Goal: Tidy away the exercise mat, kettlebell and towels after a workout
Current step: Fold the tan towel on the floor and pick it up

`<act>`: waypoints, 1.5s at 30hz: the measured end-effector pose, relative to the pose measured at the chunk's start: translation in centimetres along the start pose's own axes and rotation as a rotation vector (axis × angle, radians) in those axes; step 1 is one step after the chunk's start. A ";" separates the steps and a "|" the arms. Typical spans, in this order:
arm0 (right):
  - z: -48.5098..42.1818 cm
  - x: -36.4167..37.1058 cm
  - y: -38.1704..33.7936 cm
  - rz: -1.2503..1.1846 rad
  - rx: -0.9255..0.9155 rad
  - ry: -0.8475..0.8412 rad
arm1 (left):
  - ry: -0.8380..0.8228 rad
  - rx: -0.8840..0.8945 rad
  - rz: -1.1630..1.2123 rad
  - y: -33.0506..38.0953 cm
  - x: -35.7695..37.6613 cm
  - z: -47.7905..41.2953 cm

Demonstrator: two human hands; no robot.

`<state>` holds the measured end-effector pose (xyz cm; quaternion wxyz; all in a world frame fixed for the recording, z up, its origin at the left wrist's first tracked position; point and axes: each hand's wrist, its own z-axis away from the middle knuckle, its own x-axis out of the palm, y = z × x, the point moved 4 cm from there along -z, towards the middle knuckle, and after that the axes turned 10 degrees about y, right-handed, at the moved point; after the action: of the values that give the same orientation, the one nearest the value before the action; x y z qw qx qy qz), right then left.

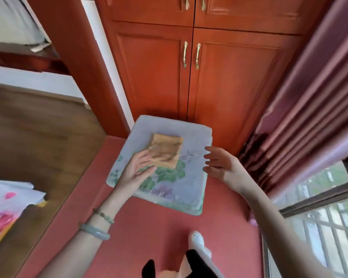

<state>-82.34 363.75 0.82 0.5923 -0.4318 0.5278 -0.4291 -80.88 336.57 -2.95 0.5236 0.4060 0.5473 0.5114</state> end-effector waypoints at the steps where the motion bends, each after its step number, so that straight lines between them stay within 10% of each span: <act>1: -1.0 0.7 0.2 0.003 0.007 0.005 | 0.017 -0.011 -0.004 -0.5 -0.5 -0.6; 24: -27.2 12.4 20.8 0.134 0.575 0.173 | -0.107 -0.461 -0.521 -19.5 -2.2 -27.8; 37: -29.6 16.6 30.0 -0.023 0.956 0.236 | 0.094 -0.608 -0.435 -29.1 1.3 -30.8; 45: -29.6 17.6 26.6 -0.121 1.018 0.056 | -0.114 -0.632 -0.328 -26.6 1.7 -30.7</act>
<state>-109.09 351.95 -31.41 0.6874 -0.1067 0.2416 -0.6766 -109.00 330.22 -31.57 0.7280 0.1588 0.3898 0.5411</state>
